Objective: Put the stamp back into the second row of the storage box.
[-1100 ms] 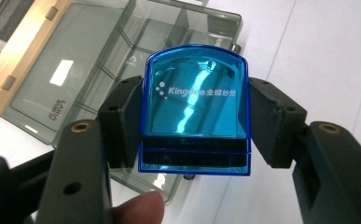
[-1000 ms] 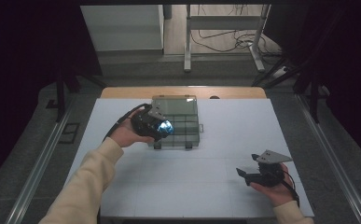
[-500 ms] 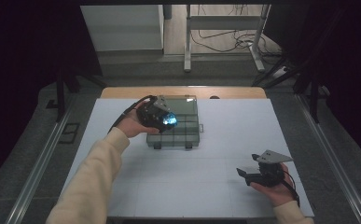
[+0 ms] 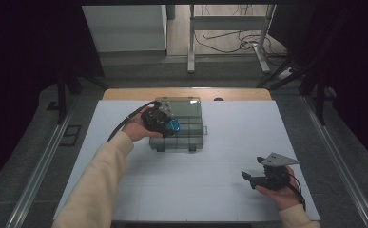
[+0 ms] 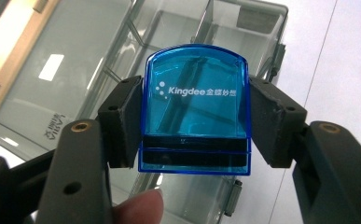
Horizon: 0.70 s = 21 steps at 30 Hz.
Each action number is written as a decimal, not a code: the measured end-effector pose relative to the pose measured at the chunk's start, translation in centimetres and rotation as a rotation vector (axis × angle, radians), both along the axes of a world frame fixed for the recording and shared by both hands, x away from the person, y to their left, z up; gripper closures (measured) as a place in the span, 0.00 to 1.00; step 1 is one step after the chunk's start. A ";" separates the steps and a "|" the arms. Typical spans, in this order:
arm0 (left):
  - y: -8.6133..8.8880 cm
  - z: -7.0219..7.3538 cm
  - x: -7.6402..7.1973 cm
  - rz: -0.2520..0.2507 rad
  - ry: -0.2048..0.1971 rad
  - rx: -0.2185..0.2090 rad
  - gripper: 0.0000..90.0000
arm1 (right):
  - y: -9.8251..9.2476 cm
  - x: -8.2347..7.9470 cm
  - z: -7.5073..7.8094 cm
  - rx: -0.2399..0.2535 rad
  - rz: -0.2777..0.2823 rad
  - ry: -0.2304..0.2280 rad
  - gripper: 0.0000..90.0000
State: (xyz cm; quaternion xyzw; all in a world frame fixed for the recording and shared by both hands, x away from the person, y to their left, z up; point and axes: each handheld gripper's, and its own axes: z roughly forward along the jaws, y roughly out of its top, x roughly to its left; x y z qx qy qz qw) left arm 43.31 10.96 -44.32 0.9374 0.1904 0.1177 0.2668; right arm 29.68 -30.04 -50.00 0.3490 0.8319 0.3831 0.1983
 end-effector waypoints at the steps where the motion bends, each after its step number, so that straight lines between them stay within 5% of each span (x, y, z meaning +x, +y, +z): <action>1: 0.0 0.0 0.0 0.000 0.000 0.000 0.45 | 0.0 0.0 0.0 -0.001 0.000 0.000 0.19; 21: -0.9 -2.2 0.4 -0.043 0.017 0.073 0.45 | 0.0 0.0 -0.1 -0.004 0.000 0.000 0.19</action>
